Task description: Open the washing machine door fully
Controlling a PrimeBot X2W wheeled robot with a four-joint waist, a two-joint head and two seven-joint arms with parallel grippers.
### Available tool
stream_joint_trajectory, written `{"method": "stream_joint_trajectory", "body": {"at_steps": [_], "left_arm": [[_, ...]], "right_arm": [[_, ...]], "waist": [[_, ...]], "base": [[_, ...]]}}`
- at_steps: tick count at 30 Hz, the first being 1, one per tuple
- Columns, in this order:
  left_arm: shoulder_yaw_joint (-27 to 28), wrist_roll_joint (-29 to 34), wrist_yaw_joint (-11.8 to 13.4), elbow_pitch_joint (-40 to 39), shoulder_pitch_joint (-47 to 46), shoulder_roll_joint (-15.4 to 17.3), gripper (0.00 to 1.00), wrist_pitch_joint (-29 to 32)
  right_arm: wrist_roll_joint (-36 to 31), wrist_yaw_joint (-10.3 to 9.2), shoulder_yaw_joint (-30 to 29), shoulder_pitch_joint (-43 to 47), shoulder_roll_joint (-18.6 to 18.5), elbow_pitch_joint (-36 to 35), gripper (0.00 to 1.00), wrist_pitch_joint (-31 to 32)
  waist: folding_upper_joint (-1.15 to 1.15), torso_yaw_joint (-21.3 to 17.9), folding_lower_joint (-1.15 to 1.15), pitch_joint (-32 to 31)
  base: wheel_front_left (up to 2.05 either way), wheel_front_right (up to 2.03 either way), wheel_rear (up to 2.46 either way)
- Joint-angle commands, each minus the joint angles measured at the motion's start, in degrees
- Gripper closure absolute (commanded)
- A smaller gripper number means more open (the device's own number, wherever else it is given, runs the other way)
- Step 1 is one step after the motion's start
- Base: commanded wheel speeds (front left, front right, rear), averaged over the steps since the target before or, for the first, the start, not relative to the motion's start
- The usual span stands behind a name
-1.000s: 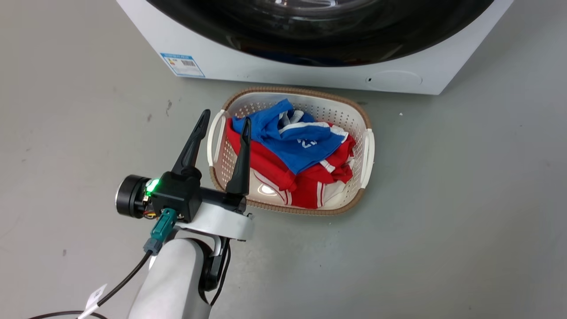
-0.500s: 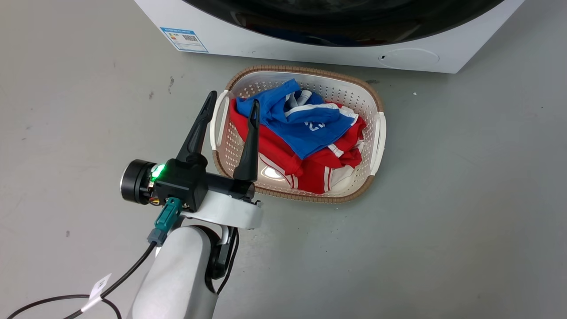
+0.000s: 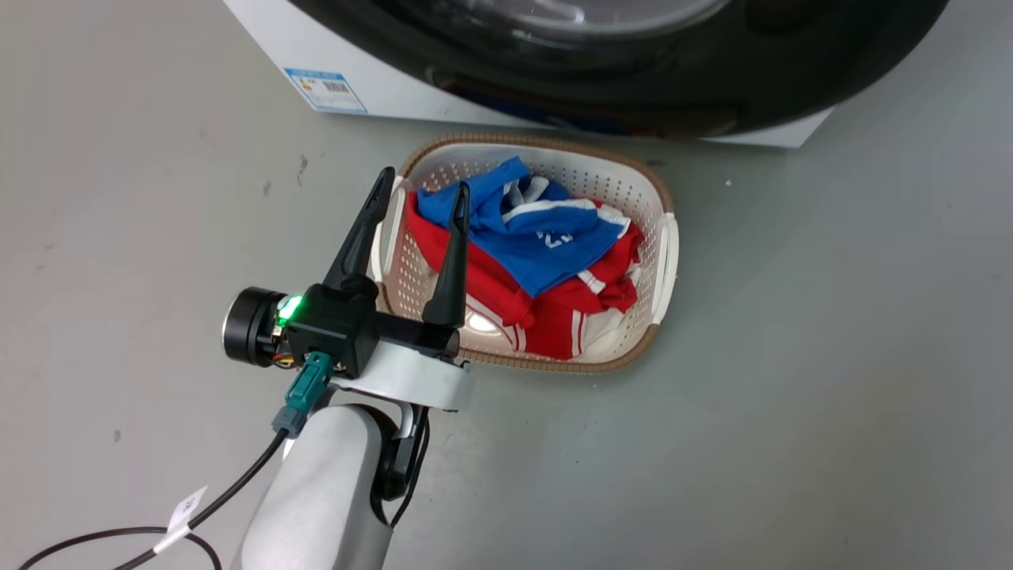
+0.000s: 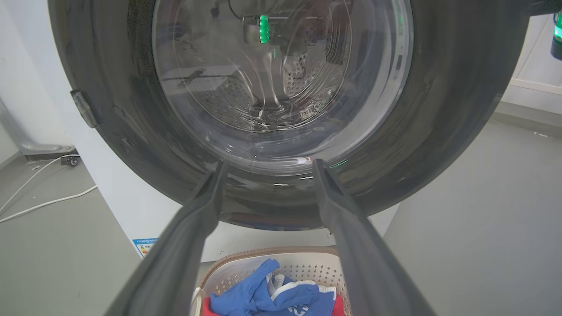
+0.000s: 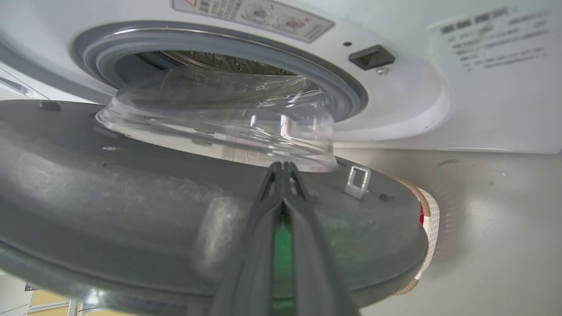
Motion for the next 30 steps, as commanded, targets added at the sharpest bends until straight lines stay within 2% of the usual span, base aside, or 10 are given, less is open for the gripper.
{"method": "stream_joint_trajectory", "body": {"at_steps": [1, 14, 20, 24, 30], "left_arm": [[0.0, -0.1, 0.0, 0.1, 0.3, 0.0, 0.00, -0.2], [0.4, -0.5, -0.8, 2.4, 5.0, 0.0, 0.00, -0.2], [0.4, -0.2, -1.8, 3.9, 9.0, 0.0, 0.00, -0.2], [0.1, -0.1, -2.5, 4.8, 11.3, 0.0, 0.00, -0.2], [0.0, -0.2, -2.9, 5.7, 13.3, 0.0, 0.00, -0.2]], "right_arm": [[-0.2, 0.02, -0.1, 1.7, 1.1, -0.4, 1.00, 1.0], [-0.4, 0.02, -4.7, 16.3, 8.2, -12.7, 1.00, 11.9], [2.9, 0.02, -5.0, 24.9, 9.9, -19.3, 1.00, 16.2], [8.2, 0.02, -1.5, 30.3, 10.2, -21.2, 1.00, 17.2], [17.0, 0.02, 6.7, 36.6, 10.1, -22.4, 1.00, 13.8]], "waist": [[0.00, -0.2, 0.00, -0.9], [0.00, -0.3, 0.00, -9.0], [0.00, 0.0, 0.00, -13.5], [0.00, 0.6, 0.00, -16.1], [0.00, 1.3, 0.00, -18.8]], "base": [[0.00, 0.00, 0.00], [0.00, 0.00, 0.00], [0.00, 0.00, 0.00], [0.00, 0.00, 0.00], [0.00, 0.00, 0.00]]}}
